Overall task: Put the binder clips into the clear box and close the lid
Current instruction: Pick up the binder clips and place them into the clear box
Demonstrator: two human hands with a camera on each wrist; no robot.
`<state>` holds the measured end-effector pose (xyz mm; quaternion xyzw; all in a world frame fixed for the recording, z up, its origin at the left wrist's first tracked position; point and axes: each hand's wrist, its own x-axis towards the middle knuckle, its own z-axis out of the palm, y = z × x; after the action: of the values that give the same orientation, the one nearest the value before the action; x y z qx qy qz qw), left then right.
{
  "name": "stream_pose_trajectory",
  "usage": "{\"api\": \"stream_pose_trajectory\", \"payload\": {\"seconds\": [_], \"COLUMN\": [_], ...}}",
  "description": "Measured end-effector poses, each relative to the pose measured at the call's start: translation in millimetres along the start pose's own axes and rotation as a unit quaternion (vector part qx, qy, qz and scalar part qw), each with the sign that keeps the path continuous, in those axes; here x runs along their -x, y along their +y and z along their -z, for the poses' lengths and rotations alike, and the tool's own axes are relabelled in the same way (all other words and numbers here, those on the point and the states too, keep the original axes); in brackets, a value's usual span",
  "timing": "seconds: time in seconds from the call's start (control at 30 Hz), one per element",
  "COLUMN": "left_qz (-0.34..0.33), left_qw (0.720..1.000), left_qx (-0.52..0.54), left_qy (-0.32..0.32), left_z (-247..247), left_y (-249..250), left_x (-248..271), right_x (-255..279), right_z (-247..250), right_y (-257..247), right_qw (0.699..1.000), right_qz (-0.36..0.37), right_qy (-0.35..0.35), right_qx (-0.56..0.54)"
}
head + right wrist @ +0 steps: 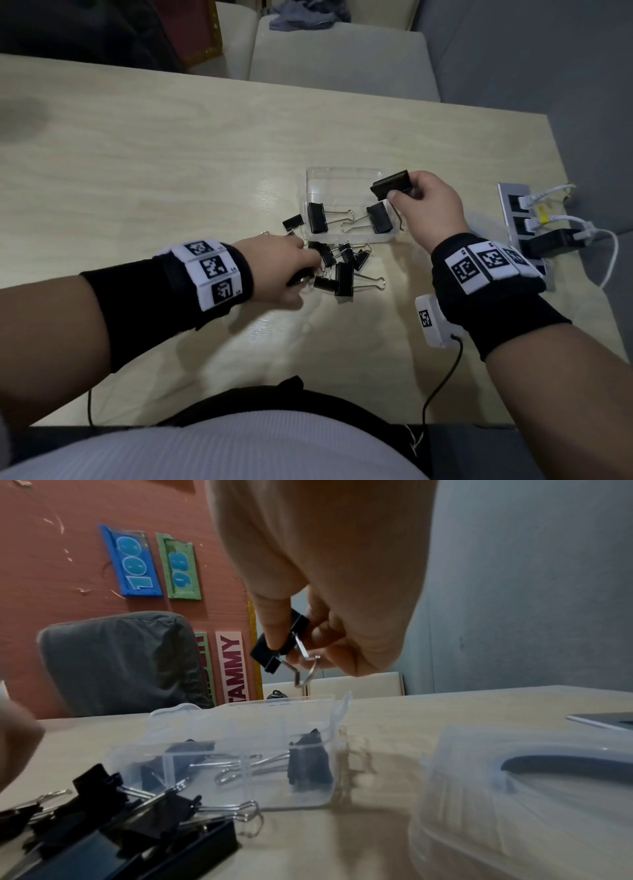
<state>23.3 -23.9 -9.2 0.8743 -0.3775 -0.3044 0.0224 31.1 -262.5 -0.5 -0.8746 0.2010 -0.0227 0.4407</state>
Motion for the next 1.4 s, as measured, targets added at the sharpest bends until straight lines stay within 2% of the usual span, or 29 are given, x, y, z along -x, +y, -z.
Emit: {"api": "stream_pose_trajectory", "payload": {"seconds": [0.17, 0.23, 0.33, 0.4, 0.5, 0.63, 0.77, 0.93, 1.03, 1.2, 1.3, 1.4], "left_qz": [0.032, 0.059, 0.096, 0.116, 0.133, 0.141, 0.159, 0.182, 0.178, 0.168, 0.158, 0.144], "left_qw": [0.981, 0.97, 0.959, 0.959, 0.974, 0.973, 0.97, 0.963, 0.966, 0.97, 0.97, 0.969], "left_qx": [0.139, 0.158, 0.169, 0.152, 0.056, -0.01, 0.026, 0.055, 0.044, 0.035, 0.044, 0.061], "left_qy": [0.129, 0.177, 0.208, 0.209, 0.176, 0.184, 0.183, 0.189, 0.18, 0.173, 0.178, 0.191], "left_z": [37, 49, 59, 59, 53, 42, 42, 52, 53, 46, 45, 43], "left_y": [-4, -3, -1, 0, 1, -3, -9, -13, -12, -13, -14, -13], "left_x": [-2, -13, -39, -56, -73, -77, -76, -74, -74, -74, -71, -67], "right_x": [-2, -4, -6, -8, -11, -12, -12, -18, -13, -3, 2, 6], "right_z": [0, -1, -4, -5, -8, -13, -18, -22, -21, -19, -18, -18], "right_y": [4, 5, 7, 7, 7, 6, -3, -7, -1, 5, 4, 4], "right_qw": [0.999, 0.999, 0.999, 0.999, 1.0, 0.996, 0.992, 0.999, 0.988, 0.946, 0.942, 0.945], "right_qz": [-0.017, -0.018, -0.019, -0.017, -0.006, 0.053, 0.095, -0.002, -0.023, 0.006, 0.006, 0.048], "right_qy": [0.021, 0.019, 0.011, 0.009, -0.007, -0.03, -0.041, -0.018, -0.036, -0.084, -0.086, -0.077], "right_qx": [-0.033, -0.029, -0.028, -0.028, 0.0, 0.061, 0.078, 0.043, 0.146, 0.313, 0.324, 0.315]}}
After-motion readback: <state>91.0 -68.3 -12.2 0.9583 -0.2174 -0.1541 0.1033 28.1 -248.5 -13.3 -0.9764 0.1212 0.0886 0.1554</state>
